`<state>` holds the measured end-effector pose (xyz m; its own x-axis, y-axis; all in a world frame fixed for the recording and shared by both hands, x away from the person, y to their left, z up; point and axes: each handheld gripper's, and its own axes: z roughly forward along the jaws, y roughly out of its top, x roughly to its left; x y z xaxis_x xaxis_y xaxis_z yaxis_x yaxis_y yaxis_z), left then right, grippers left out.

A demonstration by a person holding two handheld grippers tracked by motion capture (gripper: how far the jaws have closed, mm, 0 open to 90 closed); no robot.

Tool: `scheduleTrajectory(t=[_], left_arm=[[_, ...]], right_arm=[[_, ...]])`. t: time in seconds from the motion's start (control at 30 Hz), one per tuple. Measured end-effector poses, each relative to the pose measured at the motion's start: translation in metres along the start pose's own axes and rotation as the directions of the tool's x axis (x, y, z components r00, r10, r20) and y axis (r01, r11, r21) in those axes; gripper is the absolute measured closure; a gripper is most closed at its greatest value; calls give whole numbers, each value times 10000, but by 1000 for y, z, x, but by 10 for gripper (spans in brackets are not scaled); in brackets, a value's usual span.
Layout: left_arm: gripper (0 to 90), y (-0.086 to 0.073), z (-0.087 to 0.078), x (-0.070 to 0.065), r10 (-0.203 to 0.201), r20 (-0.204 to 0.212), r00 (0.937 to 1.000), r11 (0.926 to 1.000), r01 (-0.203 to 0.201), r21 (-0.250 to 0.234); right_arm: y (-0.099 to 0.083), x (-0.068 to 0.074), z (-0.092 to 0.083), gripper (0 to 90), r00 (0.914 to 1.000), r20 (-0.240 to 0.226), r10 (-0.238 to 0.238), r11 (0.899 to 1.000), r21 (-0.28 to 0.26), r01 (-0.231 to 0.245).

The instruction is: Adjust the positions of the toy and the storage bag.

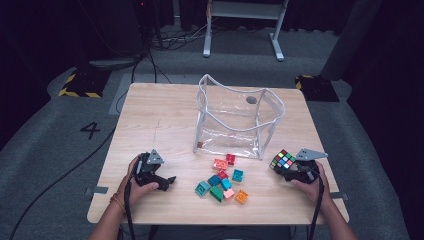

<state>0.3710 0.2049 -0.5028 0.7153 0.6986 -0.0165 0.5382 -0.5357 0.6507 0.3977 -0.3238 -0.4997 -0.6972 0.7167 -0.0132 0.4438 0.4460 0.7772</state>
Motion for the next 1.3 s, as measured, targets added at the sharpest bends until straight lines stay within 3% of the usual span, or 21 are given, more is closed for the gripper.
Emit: scheduleTrajectory(t=[0.07,0.33,0.37,0.47,0.57,0.83,0.93,1.03,1.13,1.2,1.23,1.27,1.3], left_arm=[[4,0,0,0,2,-32,10000,10000,-2,-29],[4,0,0,0,4,-6,10000,10000,-4,-1],[4,0,0,0,9,-4,10000,10000,-9,0],[4,0,0,0,3,-5,10000,10000,-3,1],[4,0,0,0,-3,-2,10000,10000,3,-1],[1,0,1,0,-104,127,9999,9999,104,-5],[0,2,3,1,-41,155,9999,10000,42,-50],[1,4,3,2,56,187,9998,10000,-57,51],[4,5,6,1,-13,309,9995,10000,13,-4],[6,8,7,3,222,186,9996,9997,-221,-33],[47,10,8,2,396,181,9991,9989,-391,-245],[95,10,8,2,396,181,9991,9989,-391,-245],[193,15,9,2,633,-33,9980,9965,-634,-540]], right_arm=[[0,-5,0,335,9997,-237,69,10000,-46,-70],[-2,-6,-4,336,9990,-360,283,9996,-53,-285],[-3,-5,-8,336,9998,-102,156,9998,-123,-158],[-3,-3,-10,336,10000,-18,-60,9999,-85,60],[-4,-2,-11,336,9988,416,-255,9997,-32,256],[-4,-21,-10,335,9940,884,643,9978,-185,-629],[-1,-24,-6,332,9939,947,560,9984,10,-563],[6,-26,-9,288,9948,707,731,9966,-428,-702],[11,-24,-14,283,9948,712,732,9963,-502,-697],[17,-20,-19,270,9944,891,565,9972,-537,-519],[23,-16,-23,270,9941,1056,246,9981,-579,-185],[23,-16,-23,270,9941,1056,246,9981,-579,-185],[31,-11,-25,269,9944,1033,243,9968,-779,-163]])
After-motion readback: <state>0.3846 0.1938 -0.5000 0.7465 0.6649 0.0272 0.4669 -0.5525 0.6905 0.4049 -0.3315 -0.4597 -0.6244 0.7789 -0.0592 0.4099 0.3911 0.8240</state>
